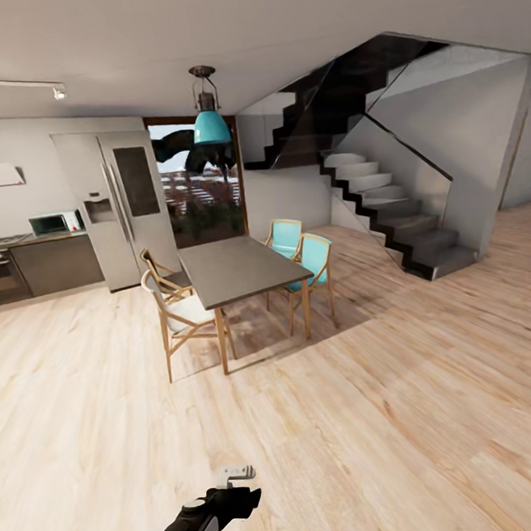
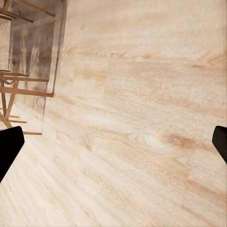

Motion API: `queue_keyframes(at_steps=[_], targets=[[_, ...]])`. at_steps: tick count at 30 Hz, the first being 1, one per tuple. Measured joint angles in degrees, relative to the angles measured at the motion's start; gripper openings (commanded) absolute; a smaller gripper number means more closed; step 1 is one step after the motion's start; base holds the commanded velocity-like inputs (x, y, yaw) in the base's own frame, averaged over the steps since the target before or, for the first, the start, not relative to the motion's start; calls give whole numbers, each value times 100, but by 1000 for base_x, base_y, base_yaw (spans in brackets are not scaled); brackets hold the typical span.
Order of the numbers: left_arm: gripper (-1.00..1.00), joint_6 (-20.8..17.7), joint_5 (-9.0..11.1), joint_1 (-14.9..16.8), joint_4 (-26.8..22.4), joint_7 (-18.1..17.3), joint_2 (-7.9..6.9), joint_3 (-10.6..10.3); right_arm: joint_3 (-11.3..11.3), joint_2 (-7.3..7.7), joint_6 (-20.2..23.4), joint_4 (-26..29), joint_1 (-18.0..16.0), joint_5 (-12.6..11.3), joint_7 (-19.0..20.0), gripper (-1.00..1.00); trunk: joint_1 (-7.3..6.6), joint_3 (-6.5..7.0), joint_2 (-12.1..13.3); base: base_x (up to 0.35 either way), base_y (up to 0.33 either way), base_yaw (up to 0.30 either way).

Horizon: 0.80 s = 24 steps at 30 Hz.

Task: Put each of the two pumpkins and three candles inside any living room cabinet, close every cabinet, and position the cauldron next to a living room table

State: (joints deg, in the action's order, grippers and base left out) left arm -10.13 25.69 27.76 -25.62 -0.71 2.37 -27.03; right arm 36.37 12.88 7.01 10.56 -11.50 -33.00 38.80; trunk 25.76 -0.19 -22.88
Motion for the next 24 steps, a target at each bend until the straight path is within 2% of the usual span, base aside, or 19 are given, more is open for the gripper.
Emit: queue_keyframes(at_steps=[24], targets=[[100,66,-10,0,0,0,4,-4,1,-6,2,0,1,3,5,100,0,158,0,0,0,-214]])
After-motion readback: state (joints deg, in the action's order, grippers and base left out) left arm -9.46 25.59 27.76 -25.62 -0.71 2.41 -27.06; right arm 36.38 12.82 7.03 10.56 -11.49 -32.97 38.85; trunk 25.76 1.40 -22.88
